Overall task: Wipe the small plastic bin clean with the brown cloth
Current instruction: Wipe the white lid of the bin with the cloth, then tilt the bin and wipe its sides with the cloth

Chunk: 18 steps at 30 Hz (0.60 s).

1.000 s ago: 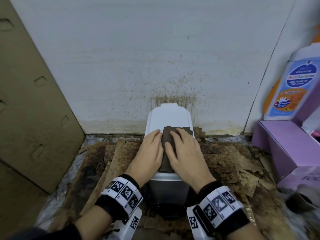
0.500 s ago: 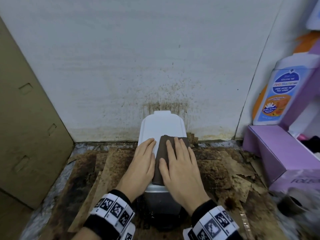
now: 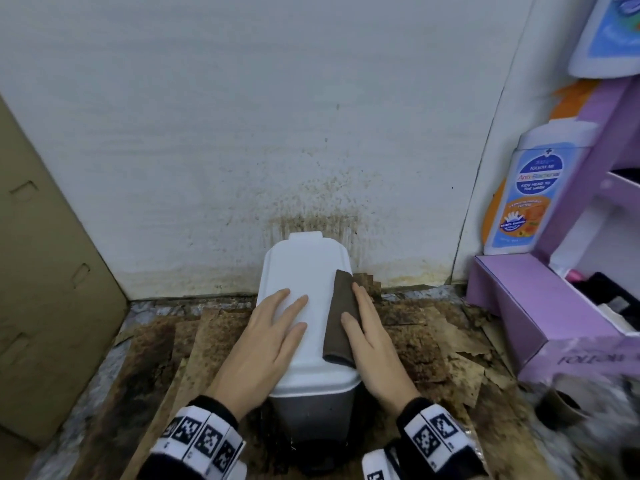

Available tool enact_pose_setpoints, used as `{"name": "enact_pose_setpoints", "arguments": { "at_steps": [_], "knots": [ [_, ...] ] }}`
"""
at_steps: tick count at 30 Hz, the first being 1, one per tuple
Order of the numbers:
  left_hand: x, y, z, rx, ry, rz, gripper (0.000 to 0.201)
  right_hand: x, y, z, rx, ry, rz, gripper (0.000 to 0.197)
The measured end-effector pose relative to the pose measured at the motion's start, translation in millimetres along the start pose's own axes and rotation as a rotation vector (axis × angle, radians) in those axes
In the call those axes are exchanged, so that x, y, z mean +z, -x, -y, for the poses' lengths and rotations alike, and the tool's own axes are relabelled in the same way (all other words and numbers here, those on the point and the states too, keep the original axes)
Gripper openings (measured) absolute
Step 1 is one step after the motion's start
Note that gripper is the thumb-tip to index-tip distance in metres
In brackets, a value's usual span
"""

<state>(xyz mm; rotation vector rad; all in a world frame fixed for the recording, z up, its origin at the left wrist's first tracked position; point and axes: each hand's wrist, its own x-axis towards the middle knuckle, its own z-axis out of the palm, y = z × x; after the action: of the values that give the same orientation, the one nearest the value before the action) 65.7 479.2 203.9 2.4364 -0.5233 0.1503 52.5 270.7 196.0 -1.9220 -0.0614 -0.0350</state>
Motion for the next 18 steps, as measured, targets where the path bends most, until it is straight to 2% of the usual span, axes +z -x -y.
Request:
{"name": "enact_pose_setpoints", "arguments": {
  "at_steps": [8, 11, 13, 15, 18],
  "knots": [
    [-18.2, 3.2, 1.6, 0.0, -0.115, 0.024, 0.048, 11.1, 4.2, -12.4, 0.204, -0.364, 0.0, 0.05],
    [-26.1, 4.9, 11.7, 0.012, -0.142, 0.005, 0.044, 26.0, 2.6, -6.6, 0.186, -0.447, 0.008, 0.06],
    [-29.5, 5.0, 17.3, 0.068, -0.163, -0.038, 0.045, 35.0, 1.4, -2.1, 0.149, -0.488, 0.018, 0.067],
    [-29.2, 4.7, 19.0, 0.086, -0.087, -0.064, 0.055, 47.7, 0.0, 0.1, 0.122, -0.497, 0.014, 0.067],
    [-31.8, 3.6, 14.5, 0.023, -0.002, -0.031, 0.08, 68.0, -0.2, -0.2, 0.095, -0.473, -0.014, 0.066]
  ]
}}
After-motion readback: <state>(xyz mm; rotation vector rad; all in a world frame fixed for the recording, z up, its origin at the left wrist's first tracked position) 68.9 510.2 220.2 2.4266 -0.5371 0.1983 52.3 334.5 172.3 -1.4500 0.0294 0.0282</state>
